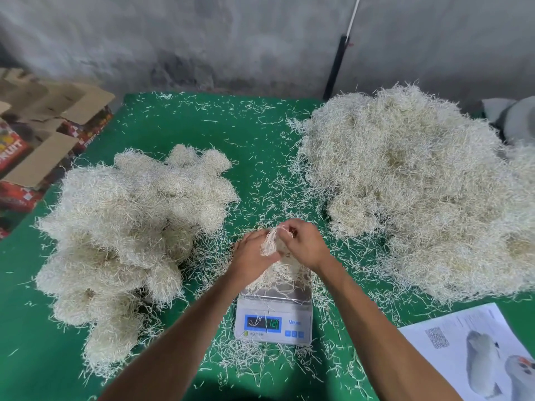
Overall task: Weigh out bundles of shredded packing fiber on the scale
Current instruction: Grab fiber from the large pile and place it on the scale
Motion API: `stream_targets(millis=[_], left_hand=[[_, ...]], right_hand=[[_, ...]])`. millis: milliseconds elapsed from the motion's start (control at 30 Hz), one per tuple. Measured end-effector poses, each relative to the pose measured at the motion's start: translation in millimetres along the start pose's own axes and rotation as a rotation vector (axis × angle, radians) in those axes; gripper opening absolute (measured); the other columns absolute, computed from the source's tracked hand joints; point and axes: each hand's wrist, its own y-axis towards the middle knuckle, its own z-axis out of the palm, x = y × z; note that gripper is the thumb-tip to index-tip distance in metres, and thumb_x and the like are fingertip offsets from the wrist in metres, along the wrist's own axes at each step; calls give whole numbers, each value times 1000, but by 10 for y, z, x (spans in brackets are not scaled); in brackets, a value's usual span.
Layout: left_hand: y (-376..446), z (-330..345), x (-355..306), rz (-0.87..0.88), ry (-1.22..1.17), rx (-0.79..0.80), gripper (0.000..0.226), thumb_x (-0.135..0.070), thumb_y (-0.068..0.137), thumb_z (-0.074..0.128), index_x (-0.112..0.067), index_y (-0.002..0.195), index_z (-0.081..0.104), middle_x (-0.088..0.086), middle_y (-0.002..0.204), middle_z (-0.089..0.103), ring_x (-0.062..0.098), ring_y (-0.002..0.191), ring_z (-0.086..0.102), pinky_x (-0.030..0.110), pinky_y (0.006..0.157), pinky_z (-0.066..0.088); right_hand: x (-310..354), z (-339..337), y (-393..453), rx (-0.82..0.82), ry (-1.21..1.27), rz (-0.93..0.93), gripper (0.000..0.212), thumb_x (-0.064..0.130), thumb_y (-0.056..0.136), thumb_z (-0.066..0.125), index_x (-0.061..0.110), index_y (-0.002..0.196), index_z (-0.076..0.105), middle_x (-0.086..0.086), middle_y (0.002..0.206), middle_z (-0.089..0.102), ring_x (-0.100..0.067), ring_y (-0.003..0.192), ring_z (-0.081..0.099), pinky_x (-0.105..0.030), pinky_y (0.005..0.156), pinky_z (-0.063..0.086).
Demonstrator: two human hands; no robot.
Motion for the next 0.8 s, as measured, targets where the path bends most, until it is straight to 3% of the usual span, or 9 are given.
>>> stream_targets(millis=[67,167,300,333,433,533,633,733,800], left_hand=[[-26,34,-9,-119,-132,-36,77,-61,84,68,-17,144,48,0,151,43,21,139,39,47,117,33],[-4,-14,-113,-146,-349,-84,42,-53,84,73,-24,114,65,-2,120,62,22,109,62,45,94,53],[36,-116,-240,-146,-257,-39,37,-46,86,75,-13,95,62,7,100,63,21,86,64,37,76,55],[7,-86,-220,-171,-225,-16,37,-43,86,75,-10,96,61,12,100,63,24,87,64,39,76,55],[-115,58,-118,-221,-224,23,50,-41,87,75,-1,113,58,20,116,63,34,106,63,46,93,53],[-167,113,-61,-224,-230,29,46,-42,89,72,-8,116,57,11,124,60,10,108,55,29,100,46],[-152,103,-37,-235,-217,29,57,-39,90,72,-4,131,54,10,147,48,9,119,45,22,98,32],[-141,131,-8,-253,-183,16,63,-40,89,72,-7,138,51,9,151,45,23,136,46,28,109,33],[-144,181,11,-263,-164,-13,60,-40,89,73,-8,136,53,8,146,50,22,131,51,31,110,39]], right_hand=[[193,-139,82,-29,276,50,15,22,104,59,9,103,66,-2,76,61,0,41,38,-16,41,36],[471,-332,191,-60,403,25,18,23,103,61,7,103,67,3,73,56,-2,45,36,-15,44,34],[856,-569,337,-214,490,-50,25,24,106,52,7,88,59,1,75,51,-11,63,45,-40,52,45],[954,-663,393,-264,508,-75,28,25,105,51,6,85,55,-4,78,50,-14,72,47,-46,60,51],[1225,-975,553,-287,653,-147,32,26,103,54,16,74,48,1,77,45,-17,74,45,-30,76,61],[1358,-1120,638,-307,677,-128,34,22,104,56,20,71,44,4,75,43,-10,68,40,-26,82,55],[1303,-1142,667,-340,804,-75,33,18,106,53,14,74,45,1,78,44,-14,72,38,-42,92,51],[1259,-1156,681,-408,1010,-35,13,17,107,54,7,108,62,-6,120,63,-17,111,58,-51,115,42],[1278,-1209,703,-457,1089,-6,38,18,106,55,-4,137,52,-18,151,48,-28,138,51,-49,117,41]])
